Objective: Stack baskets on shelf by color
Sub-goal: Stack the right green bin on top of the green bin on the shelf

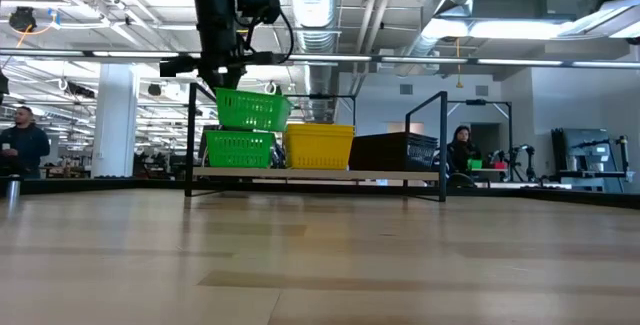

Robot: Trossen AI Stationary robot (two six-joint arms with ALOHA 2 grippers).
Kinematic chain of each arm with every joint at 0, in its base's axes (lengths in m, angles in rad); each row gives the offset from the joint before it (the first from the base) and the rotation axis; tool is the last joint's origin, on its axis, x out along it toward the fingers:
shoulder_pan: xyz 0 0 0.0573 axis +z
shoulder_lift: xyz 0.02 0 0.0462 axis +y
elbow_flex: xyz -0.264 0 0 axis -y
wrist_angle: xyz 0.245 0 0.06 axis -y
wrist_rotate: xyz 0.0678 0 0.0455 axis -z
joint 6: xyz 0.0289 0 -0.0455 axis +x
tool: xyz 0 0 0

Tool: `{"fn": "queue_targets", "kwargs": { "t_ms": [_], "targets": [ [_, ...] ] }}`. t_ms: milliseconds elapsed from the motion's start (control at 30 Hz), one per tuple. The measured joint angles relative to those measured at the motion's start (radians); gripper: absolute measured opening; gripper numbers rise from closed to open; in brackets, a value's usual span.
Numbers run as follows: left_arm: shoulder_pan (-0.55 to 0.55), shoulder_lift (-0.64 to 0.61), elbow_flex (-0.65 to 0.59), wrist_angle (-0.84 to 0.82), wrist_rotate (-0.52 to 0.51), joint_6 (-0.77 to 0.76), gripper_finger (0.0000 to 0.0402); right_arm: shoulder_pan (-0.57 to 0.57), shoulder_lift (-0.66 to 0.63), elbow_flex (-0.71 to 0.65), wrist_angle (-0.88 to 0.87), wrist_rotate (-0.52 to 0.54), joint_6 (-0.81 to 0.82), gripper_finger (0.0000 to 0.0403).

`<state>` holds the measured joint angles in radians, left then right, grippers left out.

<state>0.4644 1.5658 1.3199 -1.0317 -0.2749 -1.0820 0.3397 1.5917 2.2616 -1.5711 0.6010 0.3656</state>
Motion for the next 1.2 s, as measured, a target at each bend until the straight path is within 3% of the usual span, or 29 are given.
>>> {"fn": "queue_targets", "kwargs": {
  "t_ms": [367, 700, 1200],
  "targets": [
    [0.016, -0.027, -0.004, -0.015, -0.114, -0.013, 0.0, 0.0, 0.0, 0.0, 0.0, 0.0, 0.001, 0.0166],
    [0.03, 0.005, -0.038, 0.039, -0.046, -0.034, 0.0, 0.0, 0.0, -0.002, 0.001, 0.0, 0.001, 0.0166],
    [0.029, -0.002, -0.095, 0.048, -0.069, -0.038, 0.0, 0.0, 0.0, -0.011, 0.0, 0.0, 0.011, 0.0166]
  ]
}}
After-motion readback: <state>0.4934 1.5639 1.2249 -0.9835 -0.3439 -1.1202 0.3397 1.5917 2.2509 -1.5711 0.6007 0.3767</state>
